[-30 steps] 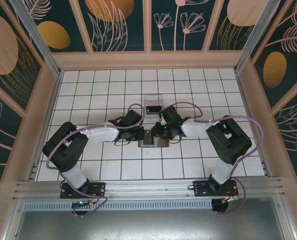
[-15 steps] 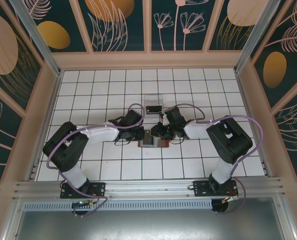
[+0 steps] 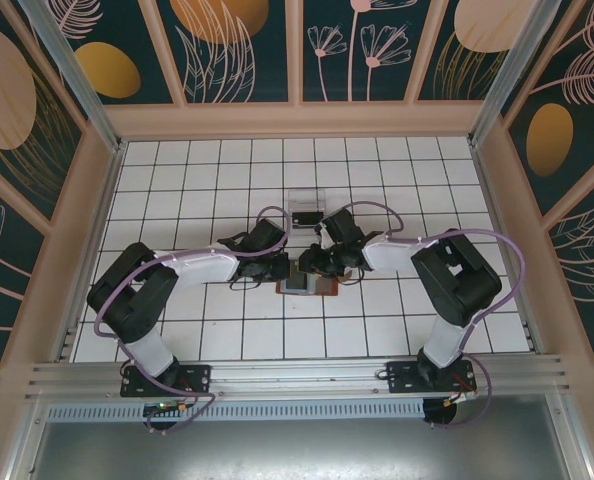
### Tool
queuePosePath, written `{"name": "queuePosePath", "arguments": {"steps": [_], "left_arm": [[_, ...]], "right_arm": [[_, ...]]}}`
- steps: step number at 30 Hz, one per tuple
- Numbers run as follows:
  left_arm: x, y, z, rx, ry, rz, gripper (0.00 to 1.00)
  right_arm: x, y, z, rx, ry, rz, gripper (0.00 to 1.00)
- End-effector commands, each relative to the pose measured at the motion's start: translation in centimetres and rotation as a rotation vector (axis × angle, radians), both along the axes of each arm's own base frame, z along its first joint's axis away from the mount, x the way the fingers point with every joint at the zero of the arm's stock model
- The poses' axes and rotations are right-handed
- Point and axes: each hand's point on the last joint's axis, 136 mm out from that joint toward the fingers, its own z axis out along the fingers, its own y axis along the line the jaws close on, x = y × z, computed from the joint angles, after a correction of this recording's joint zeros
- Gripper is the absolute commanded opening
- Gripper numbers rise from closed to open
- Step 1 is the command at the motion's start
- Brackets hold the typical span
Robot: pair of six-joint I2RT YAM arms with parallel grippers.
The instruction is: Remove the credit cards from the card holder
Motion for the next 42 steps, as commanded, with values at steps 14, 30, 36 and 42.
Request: {"name": "queuePosePath", "arguments": {"steps": [14,30,36,42], "left_arm": [[-2.0,1.4,-3.2,0.101,0.086,-0.018,0.15],[-2.1,1.3,-3.3,0.097,0.092,-0.016,0.15],[-2.2,1.5,-3.2,0.1,0.093,-0.012,0.15],[-2.6,1.0,-2.3,0.045,0.093,-0.016,0.16]], "right_arm": [[-1.9,2.1,1.9,0.236,-0.015,0.079,0.24],[-1.9,2.1,3.0,0.343,-0.035,0.086,0.09],[-1.9,1.5,2.7,0.321,-0.03,0.055,0.04],[-1.0,0.4,1.8,0.204,-0.028,0.017,0.02]]}}
